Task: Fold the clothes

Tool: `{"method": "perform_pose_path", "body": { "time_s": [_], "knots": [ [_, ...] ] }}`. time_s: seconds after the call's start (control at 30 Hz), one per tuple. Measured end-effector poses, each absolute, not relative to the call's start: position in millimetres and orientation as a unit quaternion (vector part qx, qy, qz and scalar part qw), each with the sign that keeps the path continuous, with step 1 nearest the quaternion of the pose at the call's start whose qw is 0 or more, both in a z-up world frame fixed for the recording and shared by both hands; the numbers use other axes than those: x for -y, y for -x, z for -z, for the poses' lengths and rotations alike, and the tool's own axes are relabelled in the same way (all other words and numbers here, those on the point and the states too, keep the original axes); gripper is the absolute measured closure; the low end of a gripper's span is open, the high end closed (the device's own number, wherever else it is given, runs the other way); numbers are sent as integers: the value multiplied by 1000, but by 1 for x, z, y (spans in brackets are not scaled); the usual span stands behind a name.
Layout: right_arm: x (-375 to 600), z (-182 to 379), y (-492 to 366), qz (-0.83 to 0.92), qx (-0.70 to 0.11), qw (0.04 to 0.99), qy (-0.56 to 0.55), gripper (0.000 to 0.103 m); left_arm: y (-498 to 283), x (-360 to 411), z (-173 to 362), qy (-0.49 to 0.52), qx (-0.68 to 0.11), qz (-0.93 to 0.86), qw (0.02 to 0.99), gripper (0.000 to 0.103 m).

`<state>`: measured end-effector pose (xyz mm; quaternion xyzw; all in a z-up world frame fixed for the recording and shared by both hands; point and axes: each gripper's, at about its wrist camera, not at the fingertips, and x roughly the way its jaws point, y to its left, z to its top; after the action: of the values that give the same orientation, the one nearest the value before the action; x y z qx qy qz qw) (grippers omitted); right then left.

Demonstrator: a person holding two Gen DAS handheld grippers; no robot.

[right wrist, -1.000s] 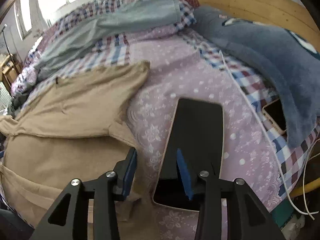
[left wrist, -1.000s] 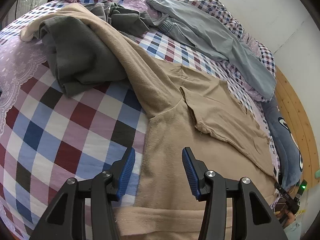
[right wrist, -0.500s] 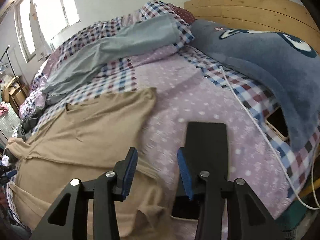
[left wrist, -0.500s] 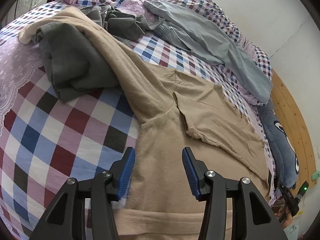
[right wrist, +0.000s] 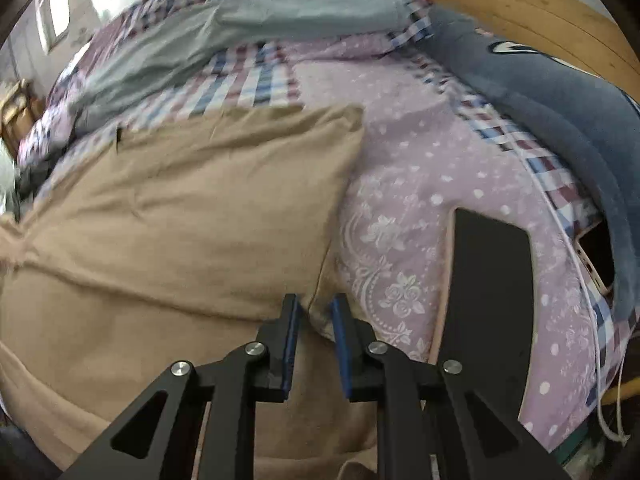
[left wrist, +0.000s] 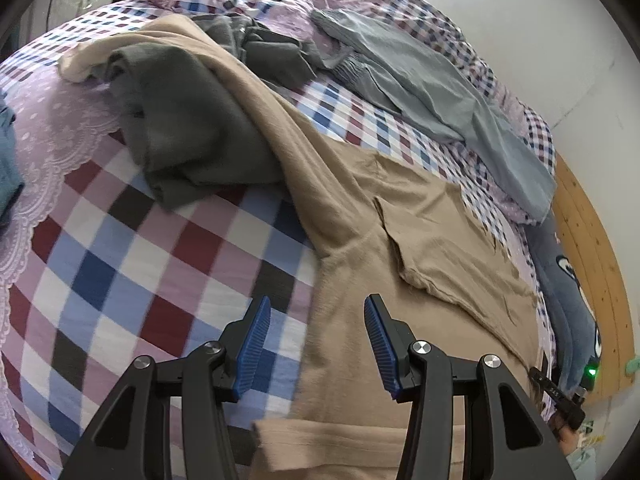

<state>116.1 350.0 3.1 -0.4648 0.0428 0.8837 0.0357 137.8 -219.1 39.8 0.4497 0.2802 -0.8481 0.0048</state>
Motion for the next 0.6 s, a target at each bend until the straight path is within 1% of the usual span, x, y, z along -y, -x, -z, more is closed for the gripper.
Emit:
{"method": "perform_pose_path", "body": {
  "time_s": [0.07,0.2,0.27,0.33,0.57,0.6],
  "knots": [
    [-349,-13,-120,-894,-57,47,443,85,-138,226,-41,-445,-290,847,10,51],
    [-335,-33,-120,-918,-57,41,391,85,-136,239,-42,-427,-322,845,11,51],
    [-322,-37,-118,-924,-48,33,379,83,-134,244,-43,-417,-337,844,10,51],
    [-306,-38,-115,-927,-38,24,372,76,-130,248,-44,-406,-350,844,11,51],
    [-240,-39,-104,-938,-23,-28,344,68,-124,278,-57,-342,-393,853,24,50],
    [-228,-39,-99,-939,-23,-39,341,66,-124,284,-60,-330,-400,855,27,49]
  ]
}}
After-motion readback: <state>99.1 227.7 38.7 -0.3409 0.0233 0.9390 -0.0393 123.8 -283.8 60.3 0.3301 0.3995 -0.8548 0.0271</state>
